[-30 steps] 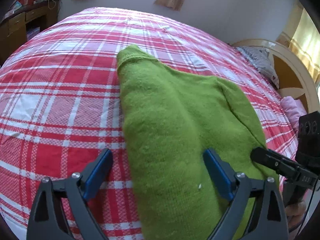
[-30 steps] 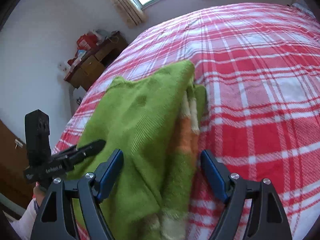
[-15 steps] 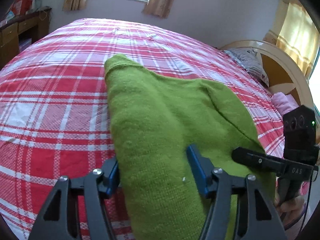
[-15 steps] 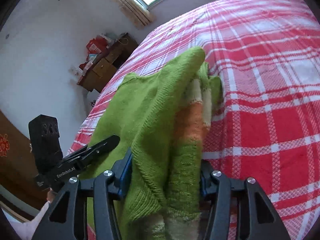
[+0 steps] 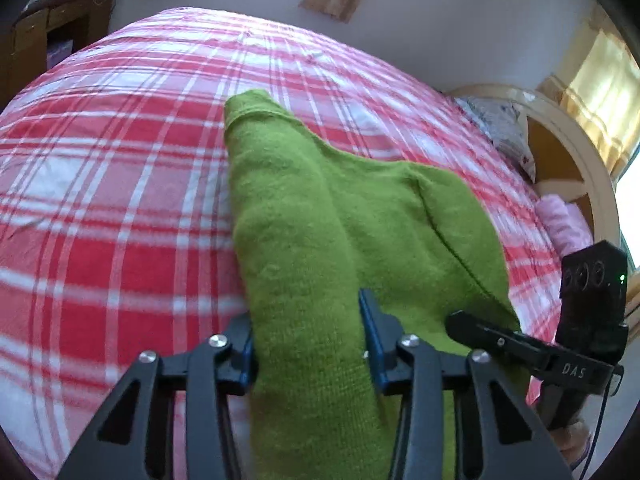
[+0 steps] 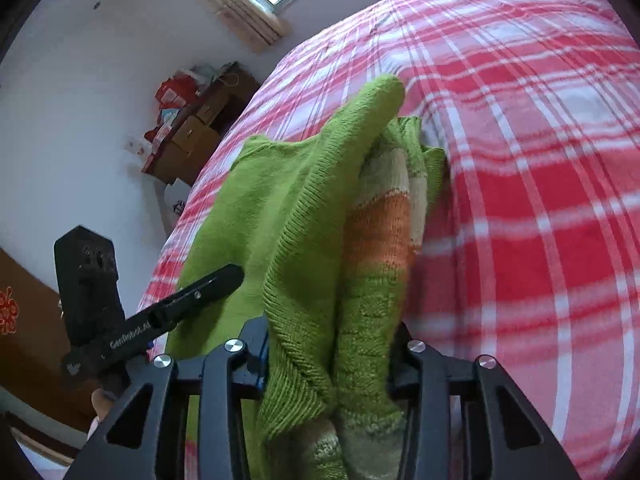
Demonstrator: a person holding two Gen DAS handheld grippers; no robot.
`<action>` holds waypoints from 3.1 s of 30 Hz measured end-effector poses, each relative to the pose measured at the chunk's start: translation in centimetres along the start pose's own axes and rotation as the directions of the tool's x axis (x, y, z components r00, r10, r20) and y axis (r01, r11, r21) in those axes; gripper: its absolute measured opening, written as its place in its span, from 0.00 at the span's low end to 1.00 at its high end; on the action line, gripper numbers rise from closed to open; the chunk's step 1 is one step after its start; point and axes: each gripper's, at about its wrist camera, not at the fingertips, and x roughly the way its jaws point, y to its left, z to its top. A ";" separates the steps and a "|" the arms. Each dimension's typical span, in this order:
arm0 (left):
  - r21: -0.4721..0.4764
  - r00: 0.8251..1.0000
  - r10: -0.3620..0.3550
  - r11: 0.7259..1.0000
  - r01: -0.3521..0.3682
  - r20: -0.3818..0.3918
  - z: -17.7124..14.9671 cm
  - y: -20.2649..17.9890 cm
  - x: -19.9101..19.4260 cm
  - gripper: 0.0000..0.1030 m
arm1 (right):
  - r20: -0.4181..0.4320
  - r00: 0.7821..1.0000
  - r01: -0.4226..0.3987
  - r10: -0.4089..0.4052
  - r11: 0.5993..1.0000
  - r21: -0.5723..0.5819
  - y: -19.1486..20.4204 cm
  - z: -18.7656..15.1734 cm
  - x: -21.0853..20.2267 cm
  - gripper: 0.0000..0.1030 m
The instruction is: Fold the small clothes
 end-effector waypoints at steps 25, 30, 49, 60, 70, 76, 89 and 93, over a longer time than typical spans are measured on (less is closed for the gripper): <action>0.072 1.000 0.022 0.997 -0.023 0.017 -3.3 -2.0 -1.1 0.43 | 0.096 0.991 0.103 -0.095 0.991 -0.082 2.0 -5.5 -2.4 0.45; 0.022 0.999 0.043 0.999 -0.043 0.018 -5.0 -2.3 -3.0 0.39 | 0.099 0.985 0.148 -0.140 0.986 -0.079 3.9 -7.3 -3.8 0.40; 0.097 0.974 0.227 0.969 -0.227 0.017 -10.6 -3.2 -8.0 0.38 | 0.108 0.985 0.142 -0.131 0.985 -0.102 9.6 -14.8 -6.3 0.39; 0.045 0.956 0.287 0.956 -0.290 0.067 -11.0 -0.8 -11.1 0.38 | 0.112 0.991 0.094 -0.078 0.985 -0.147 13.5 -15.1 -5.2 0.39; -0.029 0.921 0.372 0.928 -0.371 0.116 -11.0 3.1 -14.1 0.38 | 0.081 0.997 0.032 -0.014 0.973 -0.227 18.8 -14.6 -2.1 0.39; -0.084 0.904 0.406 0.914 -0.398 0.131 -11.0 5.9 -16.0 0.38 | 0.057 0.998 -0.006 0.022 0.961 -0.276 21.9 -14.4 0.0 0.39; -0.188 0.856 0.497 0.863 -0.469 0.146 -11.6 12.0 -19.9 0.38 | -0.007 0.994 -0.108 0.113 0.924 -0.368 28.5 -14.5 5.1 0.39; -0.214 0.842 0.518 0.849 -0.484 0.151 -11.6 13.7 -20.9 0.38 | -0.030 0.990 -0.136 0.136 0.910 -0.391 30.2 -14.4 6.7 0.39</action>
